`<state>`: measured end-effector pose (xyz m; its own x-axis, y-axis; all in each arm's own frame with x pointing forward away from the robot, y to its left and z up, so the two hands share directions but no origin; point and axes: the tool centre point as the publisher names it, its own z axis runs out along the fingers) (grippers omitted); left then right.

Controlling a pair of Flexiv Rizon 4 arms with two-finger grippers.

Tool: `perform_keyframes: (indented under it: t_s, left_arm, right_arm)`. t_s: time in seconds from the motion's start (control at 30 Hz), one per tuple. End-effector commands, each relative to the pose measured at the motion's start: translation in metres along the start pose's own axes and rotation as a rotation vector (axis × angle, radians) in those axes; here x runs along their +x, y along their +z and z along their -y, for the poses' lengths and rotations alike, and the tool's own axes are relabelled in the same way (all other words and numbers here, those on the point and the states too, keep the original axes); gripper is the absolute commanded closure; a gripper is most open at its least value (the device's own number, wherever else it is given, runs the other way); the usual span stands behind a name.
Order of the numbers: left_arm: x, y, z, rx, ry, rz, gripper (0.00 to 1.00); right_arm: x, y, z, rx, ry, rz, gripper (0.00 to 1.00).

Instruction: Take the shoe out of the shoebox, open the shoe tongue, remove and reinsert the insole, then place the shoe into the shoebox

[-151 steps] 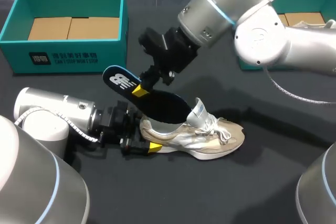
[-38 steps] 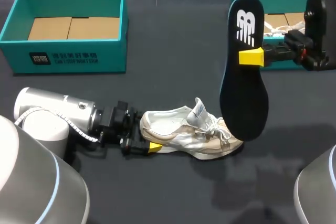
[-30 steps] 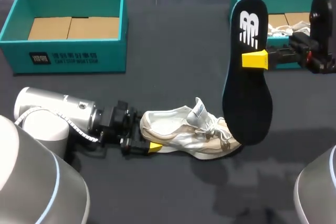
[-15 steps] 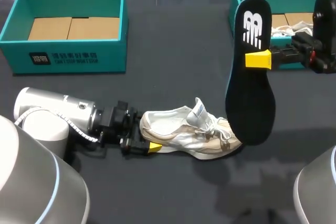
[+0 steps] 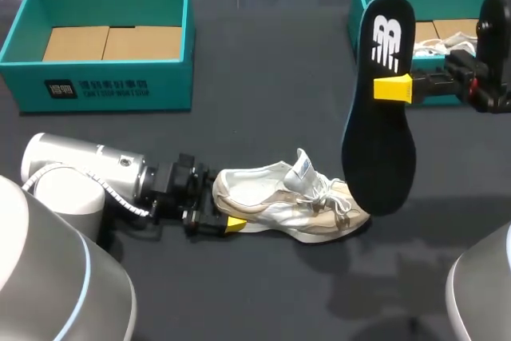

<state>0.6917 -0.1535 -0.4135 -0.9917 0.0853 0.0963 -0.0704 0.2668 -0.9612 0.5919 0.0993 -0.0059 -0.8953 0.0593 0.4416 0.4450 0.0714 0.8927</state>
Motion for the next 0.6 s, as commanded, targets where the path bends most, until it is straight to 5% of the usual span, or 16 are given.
perform_keyframes:
  t_s: [0.03, 0.5, 0.53, 0.6]
  left_arm:
    - [0.0005, 0.0021, -0.005, 0.0, 0.0, 0.001, 1.0]
    - [-0.0008, 0.0, -0.0044, -0.009, -0.012, 0.001, 1.0]
    - [-0.001, -0.001, -0.0043, -0.012, -0.015, -0.003, 0.89]
    - [-0.0009, -0.0031, -0.0042, -0.023, -0.018, -0.009, 0.39]
  right_arm:
    - [-0.0054, -0.0011, 0.0084, -0.016, 0.003, -0.01, 1.0]
    - [-0.0068, -0.0004, 0.0076, -0.022, -0.004, -0.024, 1.0]
    - [-0.0068, -0.0004, 0.0076, -0.022, -0.004, -0.024, 1.0]
    - [-0.0068, -0.0004, 0.0076, -0.022, -0.004, -0.024, 1.0]
